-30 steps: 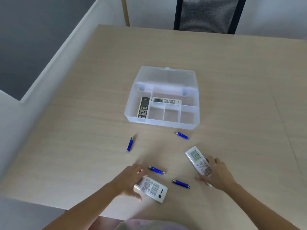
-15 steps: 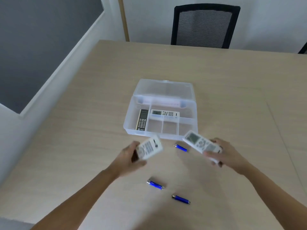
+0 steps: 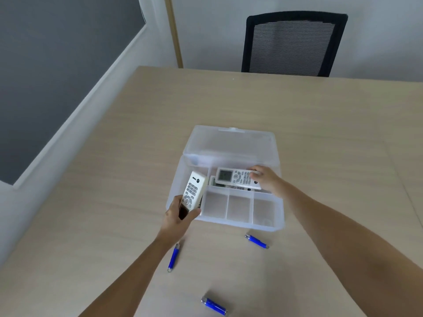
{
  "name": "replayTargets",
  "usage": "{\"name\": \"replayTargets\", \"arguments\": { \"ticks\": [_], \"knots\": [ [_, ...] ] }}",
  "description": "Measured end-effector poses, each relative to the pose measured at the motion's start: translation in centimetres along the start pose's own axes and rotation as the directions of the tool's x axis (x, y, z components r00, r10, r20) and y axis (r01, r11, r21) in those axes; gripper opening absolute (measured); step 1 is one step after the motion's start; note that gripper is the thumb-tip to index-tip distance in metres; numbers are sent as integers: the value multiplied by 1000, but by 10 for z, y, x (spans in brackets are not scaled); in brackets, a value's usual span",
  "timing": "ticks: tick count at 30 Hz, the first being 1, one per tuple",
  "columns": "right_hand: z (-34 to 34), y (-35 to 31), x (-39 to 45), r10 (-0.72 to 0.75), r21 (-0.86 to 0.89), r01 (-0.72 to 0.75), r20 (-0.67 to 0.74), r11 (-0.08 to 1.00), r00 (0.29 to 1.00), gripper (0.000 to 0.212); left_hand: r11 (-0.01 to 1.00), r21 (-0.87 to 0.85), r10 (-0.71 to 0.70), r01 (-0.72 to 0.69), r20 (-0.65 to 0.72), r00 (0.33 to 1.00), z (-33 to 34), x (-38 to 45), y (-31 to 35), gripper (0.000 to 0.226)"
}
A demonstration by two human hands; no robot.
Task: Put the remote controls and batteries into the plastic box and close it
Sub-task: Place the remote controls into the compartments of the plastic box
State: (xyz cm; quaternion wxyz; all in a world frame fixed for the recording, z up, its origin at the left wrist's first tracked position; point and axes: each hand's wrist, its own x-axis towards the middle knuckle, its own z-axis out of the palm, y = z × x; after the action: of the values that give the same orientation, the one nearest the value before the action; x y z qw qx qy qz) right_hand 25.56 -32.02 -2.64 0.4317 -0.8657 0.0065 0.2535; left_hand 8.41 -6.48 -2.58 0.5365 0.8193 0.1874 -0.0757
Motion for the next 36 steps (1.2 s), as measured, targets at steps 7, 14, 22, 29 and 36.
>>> {"name": "replayTargets", "arguments": {
  "ticks": [7, 14, 22, 29, 36],
  "knots": [
    [36, 5, 24, 5, -436, 21, 58, 900, 998, 33, 997, -78, 2, 0, 25, 1000, 1, 4, 0, 26],
    [18, -4, 3, -136, -320, 119, -30, 940, 990, 28, 992, 97, -90, 75, 156, 984, -1, 17, 26, 39],
    [-10, 65, -55, 30, -72, -48, -226, 996, 974, 47, 837, 439, 190, -326, 326, 926, 27, 88, 97, 50],
    [3, 71, -54, 47, 51, -33, -305, 998, 951, 47, 515, 686, 103, -514, 546, 832, 72, 137, 85, 66],
    [8, 71, -55, 26, 54, -7, -361, 999, 932, 47, 409, 754, 100, -514, 523, 847, 65, 143, 65, 49]
  ]
}}
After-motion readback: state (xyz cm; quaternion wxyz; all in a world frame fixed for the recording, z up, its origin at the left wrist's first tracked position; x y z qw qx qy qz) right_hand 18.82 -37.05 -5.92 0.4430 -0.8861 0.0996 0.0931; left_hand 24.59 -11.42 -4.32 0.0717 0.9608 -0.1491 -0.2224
